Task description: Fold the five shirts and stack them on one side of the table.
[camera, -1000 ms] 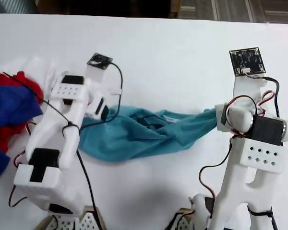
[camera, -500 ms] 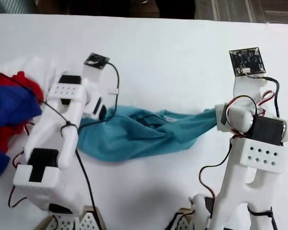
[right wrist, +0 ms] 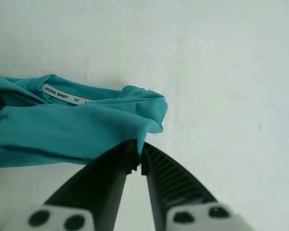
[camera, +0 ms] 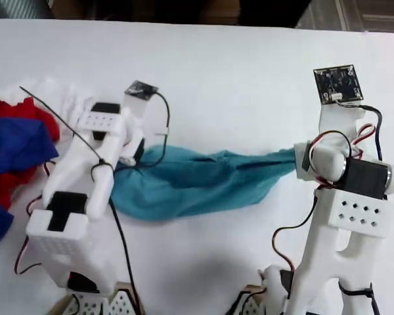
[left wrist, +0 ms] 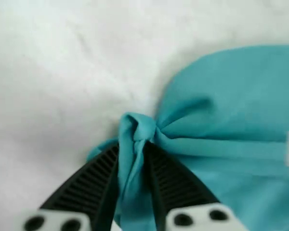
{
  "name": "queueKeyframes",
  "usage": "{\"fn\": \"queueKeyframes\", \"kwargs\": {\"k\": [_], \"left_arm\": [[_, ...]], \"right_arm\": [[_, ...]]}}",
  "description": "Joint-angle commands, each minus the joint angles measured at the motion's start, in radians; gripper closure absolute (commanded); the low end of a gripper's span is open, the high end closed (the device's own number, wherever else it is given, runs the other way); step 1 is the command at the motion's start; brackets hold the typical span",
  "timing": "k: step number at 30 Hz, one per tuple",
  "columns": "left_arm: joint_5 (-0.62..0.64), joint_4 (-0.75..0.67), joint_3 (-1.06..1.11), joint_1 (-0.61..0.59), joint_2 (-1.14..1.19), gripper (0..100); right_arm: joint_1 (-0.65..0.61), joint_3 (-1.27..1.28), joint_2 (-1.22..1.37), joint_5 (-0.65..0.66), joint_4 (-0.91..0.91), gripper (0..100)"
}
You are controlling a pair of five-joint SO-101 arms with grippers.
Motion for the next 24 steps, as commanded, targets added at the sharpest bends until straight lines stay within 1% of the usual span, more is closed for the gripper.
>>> {"fn": "queueKeyframes", "kwargs": {"k": [1,5,8,17,19,21,22,23,24], "left_arm": [[0.002,0.078,-0.107,0.008,-0.008,93],[-0.003,0.147,-0.189,0.008,-0.008,88],[-0.003,0.157,-0.211,0.008,-0.005,84],[-0.005,0.152,-0.208,0.008,0.002,84],[-0.005,0.152,-0.209,0.008,0.002,88],[-0.005,0.152,-0.216,0.008,0.002,97],[-0.005,0.152,-0.217,0.008,-0.003,98],[-0.005,0.152,-0.217,0.008,-0.006,96],[-0.005,0.152,-0.222,0.009,-0.008,97]], "right_arm": [[-0.004,-0.003,-0.033,0.002,-0.013,97.9],[-0.004,-0.003,-0.033,0.002,-0.013,97.9],[-0.002,-0.003,-0.033,0.002,-0.013,97.9],[-0.001,-0.003,-0.033,0.002,-0.013,97.9],[-0.004,-0.003,-0.033,0.002,-0.015,97.9],[-0.004,-0.003,-0.033,0.002,-0.016,97.9],[-0.004,-0.003,-0.033,0.002,-0.016,97.9],[-0.004,-0.003,-0.033,0.002,-0.016,97.9],[-0.004,-0.003,-0.033,0.002,-0.018,97.9]]}}
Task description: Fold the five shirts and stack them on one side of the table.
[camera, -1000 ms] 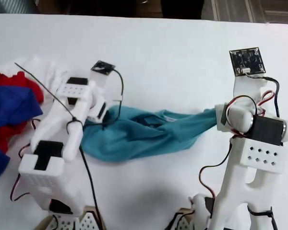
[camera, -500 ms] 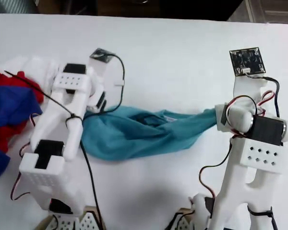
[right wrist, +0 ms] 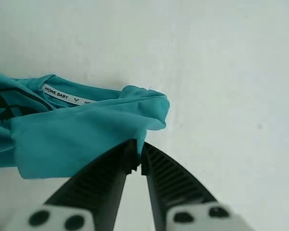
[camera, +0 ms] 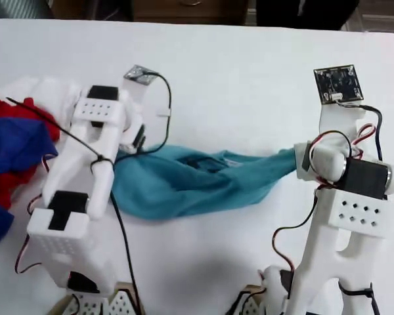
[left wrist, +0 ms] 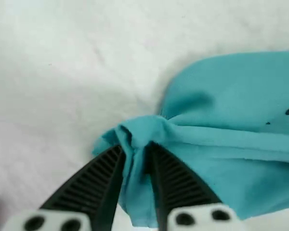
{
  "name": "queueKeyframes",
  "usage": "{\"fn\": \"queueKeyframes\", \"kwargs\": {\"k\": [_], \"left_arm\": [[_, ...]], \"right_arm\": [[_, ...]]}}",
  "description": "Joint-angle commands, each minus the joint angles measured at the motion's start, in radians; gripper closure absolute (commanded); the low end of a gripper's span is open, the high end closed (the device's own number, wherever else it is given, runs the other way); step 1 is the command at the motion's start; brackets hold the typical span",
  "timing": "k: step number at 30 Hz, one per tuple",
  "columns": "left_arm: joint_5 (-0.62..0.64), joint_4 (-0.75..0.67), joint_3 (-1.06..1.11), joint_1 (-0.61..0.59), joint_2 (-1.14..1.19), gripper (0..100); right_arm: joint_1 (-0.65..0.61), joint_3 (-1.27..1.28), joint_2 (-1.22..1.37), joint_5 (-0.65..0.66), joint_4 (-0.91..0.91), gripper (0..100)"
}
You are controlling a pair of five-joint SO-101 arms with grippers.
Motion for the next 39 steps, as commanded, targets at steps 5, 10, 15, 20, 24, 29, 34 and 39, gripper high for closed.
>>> {"fn": "queueKeyframes", "kwargs": {"k": [5,10,15,20,24,29,34,39], "left_arm": [[-0.005,0.103,-0.188,-0.002,-0.014,97],[-0.003,0.315,-0.476,0.005,-0.014,97],[-0.003,0.417,-0.697,-0.005,-0.020,97],[-0.003,0.416,-0.728,-0.015,-0.118,97],[-0.003,0.416,-0.722,-0.015,-0.249,97],[-0.003,0.416,-0.720,-0.015,-0.404,97],[-0.003,0.414,-0.727,-0.017,-0.473,97],[-0.002,0.402,-0.722,-0.017,-0.486,97]], "right_arm": [[-0.004,-0.003,-0.033,-0.003,-0.022,97.9],[-0.001,-0.009,-0.033,-0.006,-0.147,97.9],[-0.005,-0.015,-0.022,-0.006,-0.297,98.0],[0.007,-0.216,0.008,0.002,-0.308,98.0],[0.047,-0.500,0.137,-0.003,-0.222,98.0],[0.104,-0.898,0.294,0.002,-0.082,98.0],[0.102,-1.185,0.427,0.002,-0.002,98.0],[0.110,-1.350,0.478,-0.003,0.053,98.0]]}}
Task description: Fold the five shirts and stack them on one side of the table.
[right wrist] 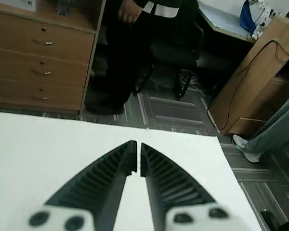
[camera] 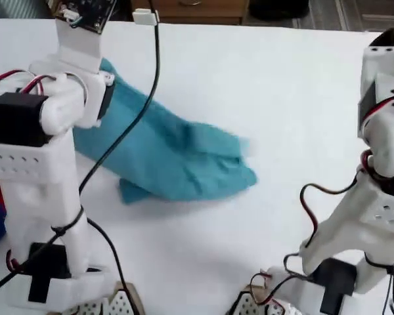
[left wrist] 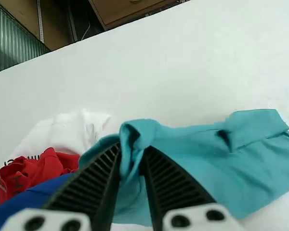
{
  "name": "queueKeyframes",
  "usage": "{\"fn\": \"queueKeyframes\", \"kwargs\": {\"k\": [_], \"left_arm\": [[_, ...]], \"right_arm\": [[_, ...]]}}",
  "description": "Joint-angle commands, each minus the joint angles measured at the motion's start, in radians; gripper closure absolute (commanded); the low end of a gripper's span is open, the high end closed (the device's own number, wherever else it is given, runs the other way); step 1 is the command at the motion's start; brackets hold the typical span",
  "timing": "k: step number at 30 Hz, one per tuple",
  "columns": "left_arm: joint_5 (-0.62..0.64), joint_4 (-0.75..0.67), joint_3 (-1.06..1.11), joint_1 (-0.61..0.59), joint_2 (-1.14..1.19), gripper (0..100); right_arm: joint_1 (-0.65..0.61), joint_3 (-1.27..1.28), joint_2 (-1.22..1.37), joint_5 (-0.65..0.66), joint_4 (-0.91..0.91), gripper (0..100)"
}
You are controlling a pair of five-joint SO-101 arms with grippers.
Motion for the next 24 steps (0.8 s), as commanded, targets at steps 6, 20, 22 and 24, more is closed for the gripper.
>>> {"fn": "queueKeyframes", "kwargs": {"k": [6,20,22,24], "left_arm": [[-0.005,0.003,0.036,-0.020,-0.009,97],[-0.006,-0.029,0.320,-0.104,-0.008,97],[-0.006,-0.029,0.325,-0.120,-0.008,97],[-0.006,-0.028,0.325,-0.124,-0.008,97]], "right_arm": [[-0.120,0.098,0.065,-0.006,0.259,97.8],[-0.426,0.388,0.533,-0.138,0.125,80.4],[-0.441,0.311,0.587,-0.127,0.094,80.5],[-0.458,0.256,0.641,-0.054,0.061,80.5]]}}
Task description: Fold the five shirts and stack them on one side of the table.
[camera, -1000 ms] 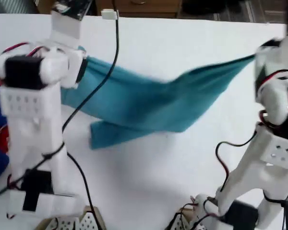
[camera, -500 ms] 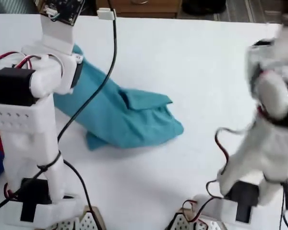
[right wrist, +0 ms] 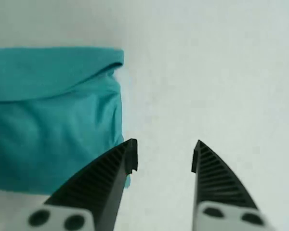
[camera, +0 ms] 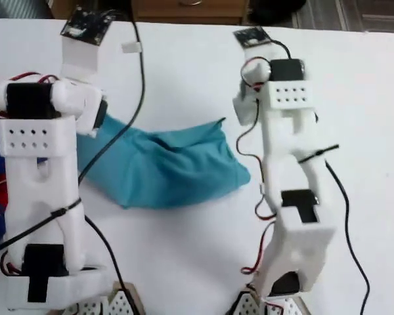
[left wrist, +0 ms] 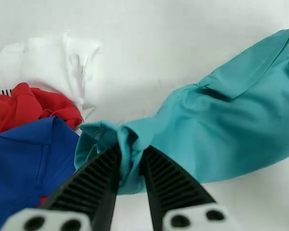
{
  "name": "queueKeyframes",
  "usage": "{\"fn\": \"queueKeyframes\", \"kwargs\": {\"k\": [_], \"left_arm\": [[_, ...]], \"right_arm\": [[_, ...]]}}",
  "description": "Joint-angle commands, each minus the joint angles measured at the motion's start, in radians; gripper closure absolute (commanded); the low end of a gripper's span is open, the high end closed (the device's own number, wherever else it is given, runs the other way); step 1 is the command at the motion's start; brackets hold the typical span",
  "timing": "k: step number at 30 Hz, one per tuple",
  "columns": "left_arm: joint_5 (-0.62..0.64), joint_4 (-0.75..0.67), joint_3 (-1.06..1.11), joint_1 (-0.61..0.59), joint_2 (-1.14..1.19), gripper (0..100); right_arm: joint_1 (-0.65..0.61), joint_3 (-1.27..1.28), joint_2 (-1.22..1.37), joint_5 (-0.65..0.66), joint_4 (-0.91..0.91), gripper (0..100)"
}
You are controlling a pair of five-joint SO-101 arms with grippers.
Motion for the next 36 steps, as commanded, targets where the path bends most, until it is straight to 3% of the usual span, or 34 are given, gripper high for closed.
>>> {"fn": "queueKeyframes", "kwargs": {"k": [1,7,9,16,24,36], "left_arm": [[-0.006,-0.015,-0.002,-0.015,-0.011,97],[-0.006,-0.003,-0.001,-0.020,-0.011,97],[-0.006,0.002,-0.001,-0.020,-0.011,97],[0.000,0.006,-0.001,-0.020,-0.011,97],[0.002,0.020,-0.001,-0.020,-0.011,97],[0.002,0.020,-0.001,-0.018,-0.011,97]], "right_arm": [[-0.038,-0.126,0.065,0.121,-0.048,80.5],[-0.051,-0.186,0.128,0.845,0.058,80.5],[-0.053,-0.183,0.130,0.999,0.088,80.5],[-0.090,-0.173,0.153,1.120,0.073,80.5],[-0.162,-0.198,0.289,1.128,-0.002,80.5],[-0.171,-0.198,0.375,1.129,-0.096,80.5]]}}
